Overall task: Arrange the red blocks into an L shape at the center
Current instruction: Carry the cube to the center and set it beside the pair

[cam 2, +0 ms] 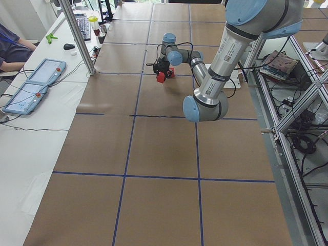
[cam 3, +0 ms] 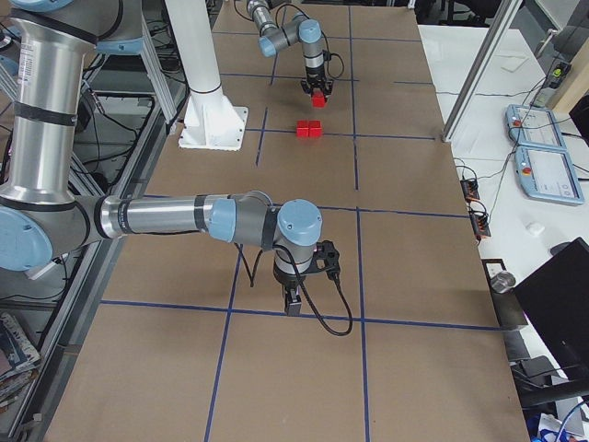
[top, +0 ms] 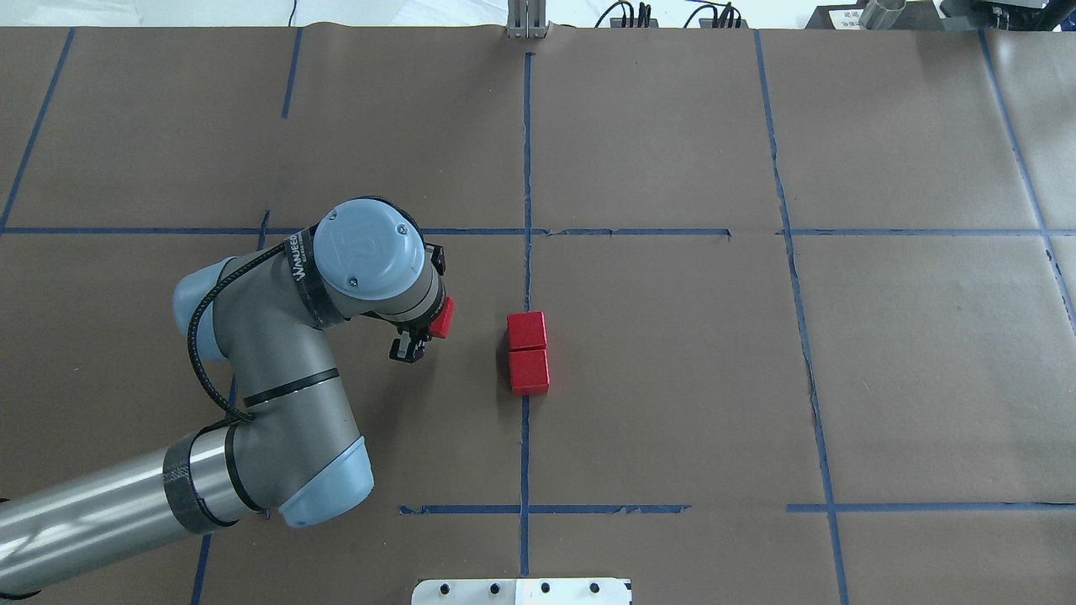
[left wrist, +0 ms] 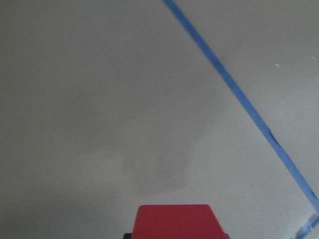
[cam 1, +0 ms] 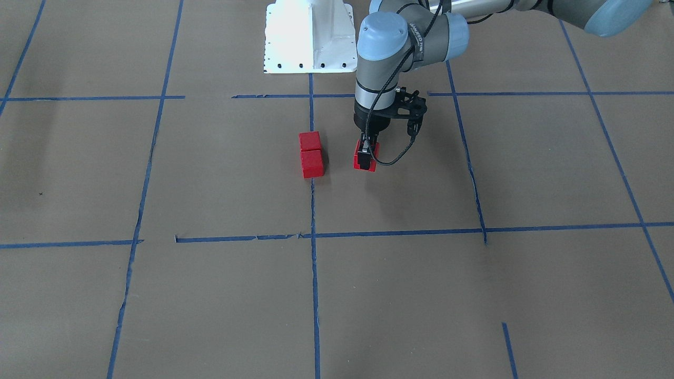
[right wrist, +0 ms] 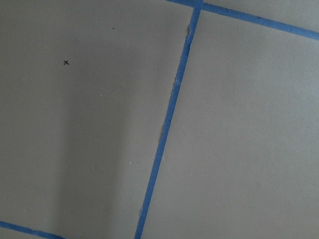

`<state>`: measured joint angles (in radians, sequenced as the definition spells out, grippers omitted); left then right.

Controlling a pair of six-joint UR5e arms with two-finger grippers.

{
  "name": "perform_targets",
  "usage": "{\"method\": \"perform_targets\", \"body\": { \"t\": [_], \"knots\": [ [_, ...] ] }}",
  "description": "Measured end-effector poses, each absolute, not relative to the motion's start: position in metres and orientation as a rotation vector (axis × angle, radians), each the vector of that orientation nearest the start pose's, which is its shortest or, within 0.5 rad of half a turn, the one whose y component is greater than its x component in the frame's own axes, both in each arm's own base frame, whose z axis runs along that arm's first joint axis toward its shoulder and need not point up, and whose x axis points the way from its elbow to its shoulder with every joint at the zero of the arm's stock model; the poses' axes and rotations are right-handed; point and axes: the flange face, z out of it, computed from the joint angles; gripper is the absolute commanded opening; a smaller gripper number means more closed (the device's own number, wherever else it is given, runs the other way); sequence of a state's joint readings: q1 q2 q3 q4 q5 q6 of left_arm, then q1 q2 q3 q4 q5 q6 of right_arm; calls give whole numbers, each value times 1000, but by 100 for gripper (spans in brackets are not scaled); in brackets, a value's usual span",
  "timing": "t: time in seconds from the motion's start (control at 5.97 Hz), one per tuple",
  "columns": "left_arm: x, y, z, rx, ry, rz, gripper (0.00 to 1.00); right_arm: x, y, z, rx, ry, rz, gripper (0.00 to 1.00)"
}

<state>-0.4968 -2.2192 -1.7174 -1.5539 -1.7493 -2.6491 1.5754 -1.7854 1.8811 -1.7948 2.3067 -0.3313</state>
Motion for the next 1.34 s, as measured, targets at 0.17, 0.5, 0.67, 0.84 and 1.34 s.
{"method": "perform_targets", "body": {
  "t": [0.17,0.5,0.67,0.84,1.34],
  "knots": [
    [543,-416,218,-497,731,-1522,30,68,-389,626,2,-747,-265,100],
    [563,-412,201,-569,717,-1605,31,68,-389,627,0,-748,-264,100],
    [578,-417,197,-575,709,-1617,31,68,-388,628,0,-748,-264,100],
    [589,-420,199,-575,701,-1620,31,68,-388,628,-1,-748,-264,100],
    [603,-424,205,-571,683,-1623,32,68,-388,627,0,-748,-264,99]
  ]
}}
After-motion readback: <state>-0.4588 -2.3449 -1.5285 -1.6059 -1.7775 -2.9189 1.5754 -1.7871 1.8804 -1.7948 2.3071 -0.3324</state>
